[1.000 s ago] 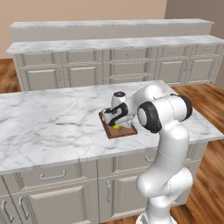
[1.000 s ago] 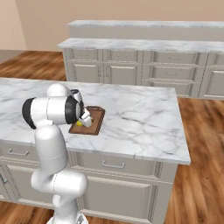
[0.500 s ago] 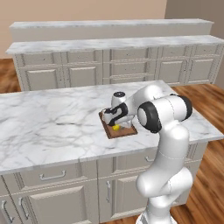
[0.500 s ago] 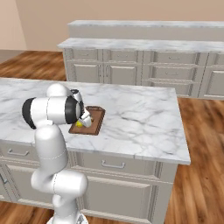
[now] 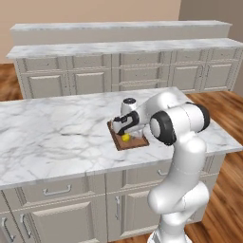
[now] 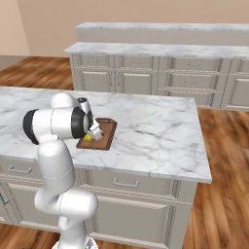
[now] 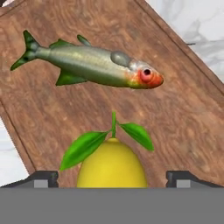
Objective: Retrieve a lemon from the fridge and place it on the cutting board with the fish.
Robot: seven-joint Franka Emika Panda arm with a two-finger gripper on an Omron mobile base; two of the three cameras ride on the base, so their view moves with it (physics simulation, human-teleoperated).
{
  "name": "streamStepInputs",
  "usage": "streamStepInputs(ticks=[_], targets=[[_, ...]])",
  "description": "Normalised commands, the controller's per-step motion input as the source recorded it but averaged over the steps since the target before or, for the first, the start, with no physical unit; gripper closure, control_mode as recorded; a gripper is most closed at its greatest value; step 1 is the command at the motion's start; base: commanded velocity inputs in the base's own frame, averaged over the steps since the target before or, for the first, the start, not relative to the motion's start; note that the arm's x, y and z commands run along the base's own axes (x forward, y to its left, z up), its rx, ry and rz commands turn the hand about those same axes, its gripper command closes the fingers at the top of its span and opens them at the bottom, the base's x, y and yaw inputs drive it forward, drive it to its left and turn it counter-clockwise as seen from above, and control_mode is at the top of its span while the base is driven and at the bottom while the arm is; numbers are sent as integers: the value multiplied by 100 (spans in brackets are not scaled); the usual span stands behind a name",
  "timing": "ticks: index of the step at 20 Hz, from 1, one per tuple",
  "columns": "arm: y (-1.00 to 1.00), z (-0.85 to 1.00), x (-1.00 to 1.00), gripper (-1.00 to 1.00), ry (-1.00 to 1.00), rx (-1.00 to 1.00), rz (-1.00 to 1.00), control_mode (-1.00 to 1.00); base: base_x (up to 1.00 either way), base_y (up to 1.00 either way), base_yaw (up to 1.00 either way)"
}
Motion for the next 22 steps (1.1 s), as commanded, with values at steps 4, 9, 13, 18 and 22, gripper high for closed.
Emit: streamStepInputs(ticks=[4, 9, 13, 18, 22], targets=[[0, 92, -9, -100, 9, -3, 0, -100, 0, 0, 0], [-18, 86, -52, -100, 0, -1, 0, -100, 0, 0, 0], [-38, 77, -43, -100, 7, -2, 6, -100, 0, 0, 0], [-41, 15, -76, -100, 4, -4, 37, -100, 0, 0, 0], [-22, 29, -99, -100, 0, -3, 43, -100, 0, 0, 0]])
